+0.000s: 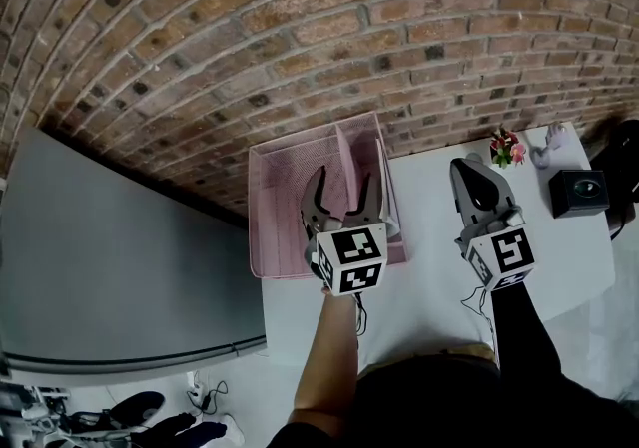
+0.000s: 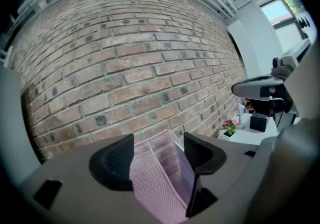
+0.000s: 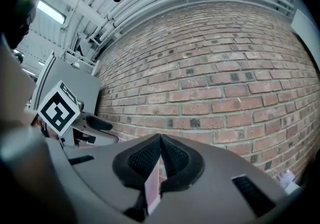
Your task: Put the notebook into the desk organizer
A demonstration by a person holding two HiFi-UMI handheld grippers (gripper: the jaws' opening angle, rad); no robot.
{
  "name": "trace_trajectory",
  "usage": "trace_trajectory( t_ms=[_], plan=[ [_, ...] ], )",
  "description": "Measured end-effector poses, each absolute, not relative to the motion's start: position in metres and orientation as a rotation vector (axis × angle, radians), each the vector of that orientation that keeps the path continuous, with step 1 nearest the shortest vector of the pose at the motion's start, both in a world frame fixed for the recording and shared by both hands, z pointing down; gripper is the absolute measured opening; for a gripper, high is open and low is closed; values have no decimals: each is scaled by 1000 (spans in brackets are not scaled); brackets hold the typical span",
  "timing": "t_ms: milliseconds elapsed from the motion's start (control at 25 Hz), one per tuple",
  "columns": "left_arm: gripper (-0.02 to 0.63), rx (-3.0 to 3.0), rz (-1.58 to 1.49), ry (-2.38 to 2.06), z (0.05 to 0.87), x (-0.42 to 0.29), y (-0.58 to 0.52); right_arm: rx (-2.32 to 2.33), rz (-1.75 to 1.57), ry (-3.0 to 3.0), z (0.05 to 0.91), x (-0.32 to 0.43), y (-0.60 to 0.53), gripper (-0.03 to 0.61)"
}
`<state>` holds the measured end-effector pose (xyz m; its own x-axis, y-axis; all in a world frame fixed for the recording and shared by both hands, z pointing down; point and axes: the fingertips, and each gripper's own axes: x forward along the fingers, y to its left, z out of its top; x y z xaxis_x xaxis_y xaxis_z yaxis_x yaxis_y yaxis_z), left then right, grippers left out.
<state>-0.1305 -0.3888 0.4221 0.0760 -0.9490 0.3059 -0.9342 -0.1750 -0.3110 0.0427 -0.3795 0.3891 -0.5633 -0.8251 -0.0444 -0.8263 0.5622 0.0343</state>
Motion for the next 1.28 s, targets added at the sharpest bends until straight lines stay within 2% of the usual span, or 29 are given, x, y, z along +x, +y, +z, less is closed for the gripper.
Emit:
trace_trajectory(
  t_ms=[680,1280],
  plan=[
    [305,-2399,-482,1883,389,-180,-331,-1583,119,2620,362,7,-313,21],
    [305,-2463,-320,1747,359,-174,-273,-1654,138,2535,347,16,-255,21]
  ],
)
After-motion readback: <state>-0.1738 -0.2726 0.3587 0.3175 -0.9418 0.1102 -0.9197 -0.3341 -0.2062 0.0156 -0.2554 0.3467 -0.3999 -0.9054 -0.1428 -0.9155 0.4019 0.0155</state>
